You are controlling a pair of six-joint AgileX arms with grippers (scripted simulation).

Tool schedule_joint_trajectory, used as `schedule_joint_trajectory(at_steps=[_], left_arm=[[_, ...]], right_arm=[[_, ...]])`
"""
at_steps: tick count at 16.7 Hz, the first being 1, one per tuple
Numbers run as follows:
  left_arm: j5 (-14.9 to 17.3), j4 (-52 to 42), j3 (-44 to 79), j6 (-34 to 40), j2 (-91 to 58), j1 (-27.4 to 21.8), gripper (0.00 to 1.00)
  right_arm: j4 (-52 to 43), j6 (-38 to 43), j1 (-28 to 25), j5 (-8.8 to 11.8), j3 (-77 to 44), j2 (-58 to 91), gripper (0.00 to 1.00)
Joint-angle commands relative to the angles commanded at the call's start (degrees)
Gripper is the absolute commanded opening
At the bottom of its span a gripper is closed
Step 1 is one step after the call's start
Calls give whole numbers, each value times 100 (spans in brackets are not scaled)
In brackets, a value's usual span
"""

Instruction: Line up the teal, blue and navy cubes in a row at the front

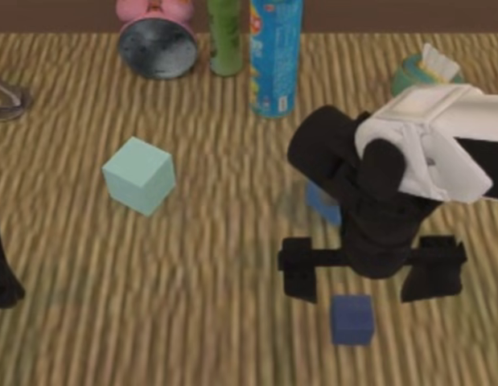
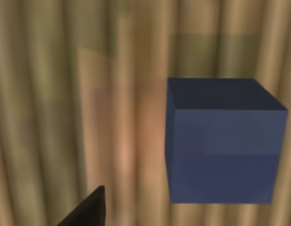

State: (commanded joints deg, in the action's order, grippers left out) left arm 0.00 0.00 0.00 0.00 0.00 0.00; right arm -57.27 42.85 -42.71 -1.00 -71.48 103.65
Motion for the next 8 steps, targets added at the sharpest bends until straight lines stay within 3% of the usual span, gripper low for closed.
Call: schedule_joint_trajectory(at_steps=[8], left_arm=[[0,0,0,0,0,0,100]], right_arm=[[-366,-87,34,-3,-296,-113,100]])
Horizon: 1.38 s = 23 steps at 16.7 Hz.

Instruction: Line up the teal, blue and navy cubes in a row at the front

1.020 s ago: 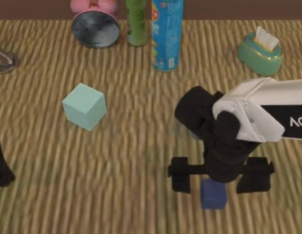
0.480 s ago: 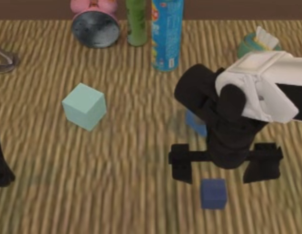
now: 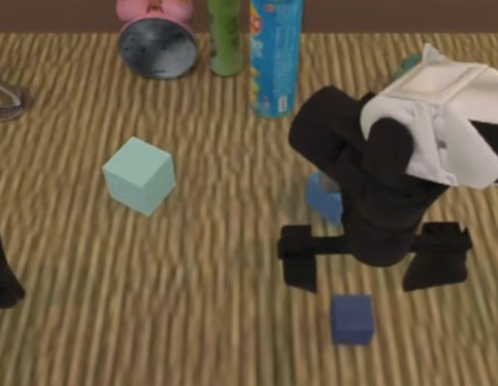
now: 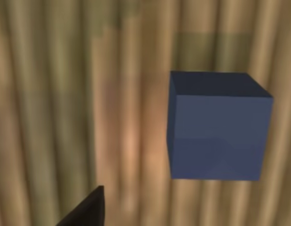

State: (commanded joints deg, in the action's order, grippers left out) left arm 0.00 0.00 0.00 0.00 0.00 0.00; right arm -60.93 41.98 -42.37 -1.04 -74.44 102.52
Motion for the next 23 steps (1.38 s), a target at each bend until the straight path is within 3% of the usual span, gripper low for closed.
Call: schedule_joint_trajectory(at_steps=[5,16,23], left_arm=[[0,0,0,0,0,0,100],[0,0,0,0,0,0,100],[0,0,0,0,0,0,100]], right_arm=[[-407,-1151,260,10,-1141,813,100],[-1619,-5221,1324,76,-4699,3241,100],[-1711,-5619,1433,71,-5086,3453,100]])
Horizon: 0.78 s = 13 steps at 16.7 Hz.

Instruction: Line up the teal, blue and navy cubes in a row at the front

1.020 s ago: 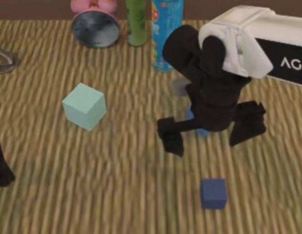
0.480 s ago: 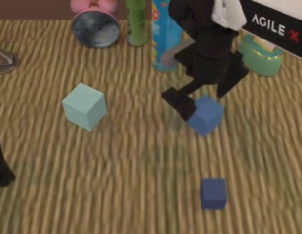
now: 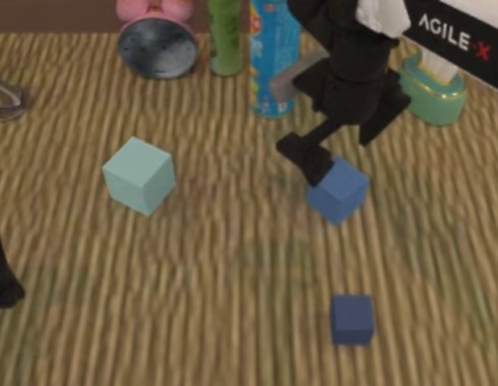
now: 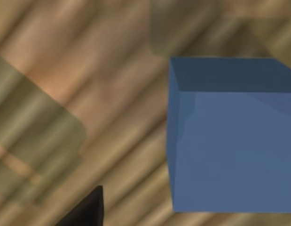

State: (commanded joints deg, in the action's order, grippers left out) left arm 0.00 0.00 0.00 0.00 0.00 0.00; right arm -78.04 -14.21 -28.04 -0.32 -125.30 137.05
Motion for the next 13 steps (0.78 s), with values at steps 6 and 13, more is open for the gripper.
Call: schedule_joint_trajectory(at_steps=[6,13], left_arm=[[0,0,0,0,0,0,100],[0,0,0,0,0,0,100]], right_arm=[[911,7,18,1,751,162,100],[1790,4,21,-1,1462,348,100]])
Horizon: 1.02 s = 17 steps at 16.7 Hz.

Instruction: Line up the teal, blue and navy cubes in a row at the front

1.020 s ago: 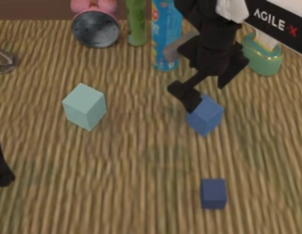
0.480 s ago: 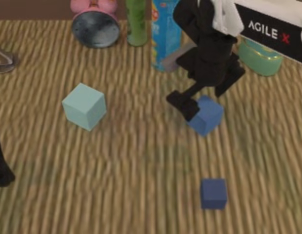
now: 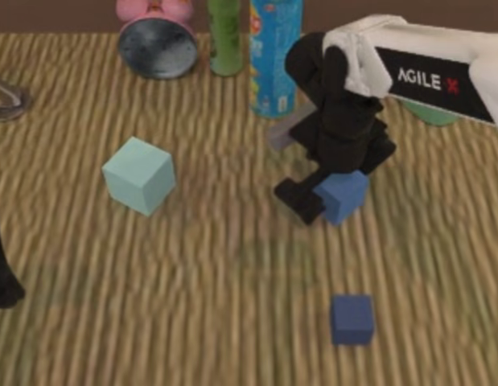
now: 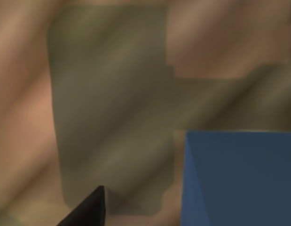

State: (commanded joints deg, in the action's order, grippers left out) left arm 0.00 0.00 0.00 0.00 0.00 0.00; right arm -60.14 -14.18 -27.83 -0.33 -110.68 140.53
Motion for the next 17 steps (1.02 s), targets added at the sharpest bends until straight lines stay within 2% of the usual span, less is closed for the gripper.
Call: schedule_joint_trajectory(at_steps=[2,15,17], left_arm=[[0,0,0,0,0,0,100],[0,0,0,0,0,0,100],[0,0,0,0,0,0,100]], right_arm=[[0,0,0,0,0,0,100],[0,0,0,0,0,0,2],[0,0,0,0,0,0,0]])
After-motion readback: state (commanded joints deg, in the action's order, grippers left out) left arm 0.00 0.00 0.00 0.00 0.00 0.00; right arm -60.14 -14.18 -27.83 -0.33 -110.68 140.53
